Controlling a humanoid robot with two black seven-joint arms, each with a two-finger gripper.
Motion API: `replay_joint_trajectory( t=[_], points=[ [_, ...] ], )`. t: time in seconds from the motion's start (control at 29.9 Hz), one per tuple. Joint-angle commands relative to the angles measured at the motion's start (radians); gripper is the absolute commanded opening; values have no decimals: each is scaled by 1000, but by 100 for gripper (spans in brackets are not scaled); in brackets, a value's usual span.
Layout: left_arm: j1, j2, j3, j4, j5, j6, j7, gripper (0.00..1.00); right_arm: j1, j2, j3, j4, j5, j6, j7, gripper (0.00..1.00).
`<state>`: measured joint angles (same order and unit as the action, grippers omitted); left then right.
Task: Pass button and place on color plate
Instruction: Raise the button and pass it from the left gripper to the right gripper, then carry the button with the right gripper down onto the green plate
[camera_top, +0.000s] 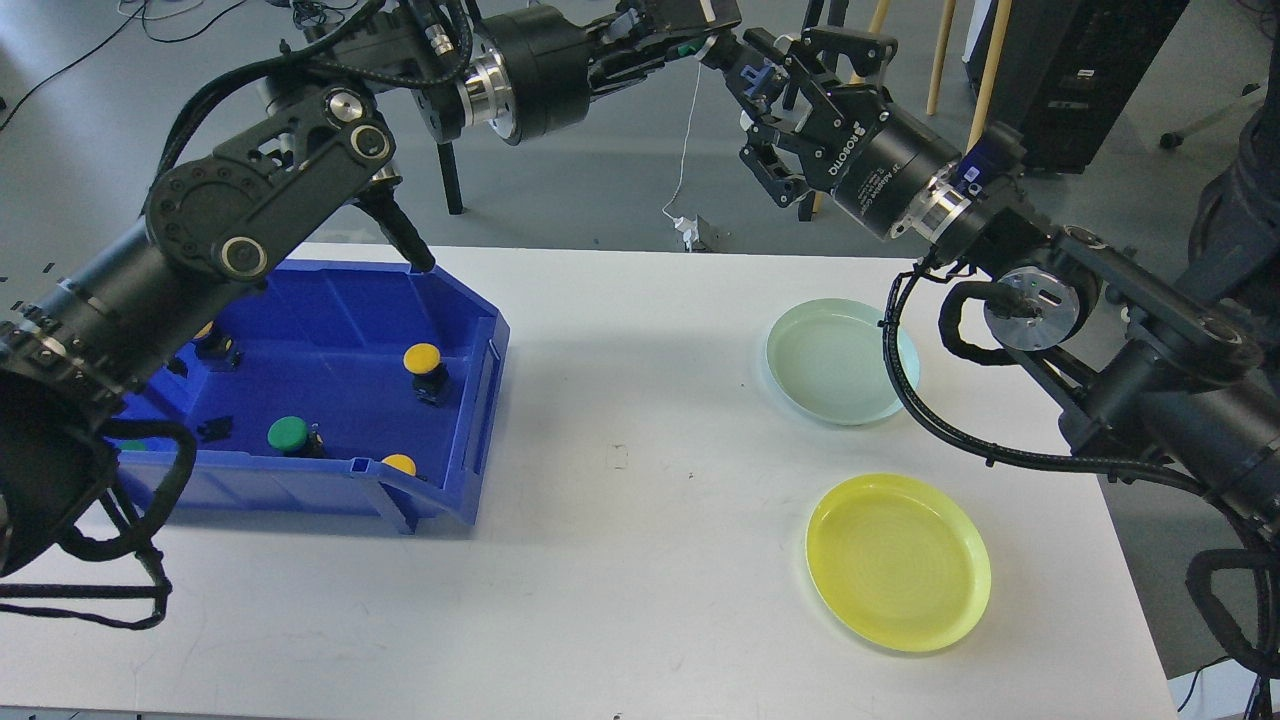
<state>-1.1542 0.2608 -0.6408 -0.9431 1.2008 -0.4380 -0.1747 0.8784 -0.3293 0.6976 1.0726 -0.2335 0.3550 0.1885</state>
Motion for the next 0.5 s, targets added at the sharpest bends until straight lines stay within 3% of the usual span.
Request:
replay_joint_trajectory(
  t=[0.0, 0.33, 0.47],
  points=[
    [2, 0, 0, 16, 0, 10, -2, 87, -1, 0, 2, 0, 0, -2, 0, 25],
    [1, 5, 10, 53, 6, 12, 15, 95, -3, -25, 35, -3, 8, -4, -3, 25],
    [4, 38, 13, 53, 11, 8, 20, 96, -16, -135, 43, -14, 13, -2, -4, 25]
  ],
)
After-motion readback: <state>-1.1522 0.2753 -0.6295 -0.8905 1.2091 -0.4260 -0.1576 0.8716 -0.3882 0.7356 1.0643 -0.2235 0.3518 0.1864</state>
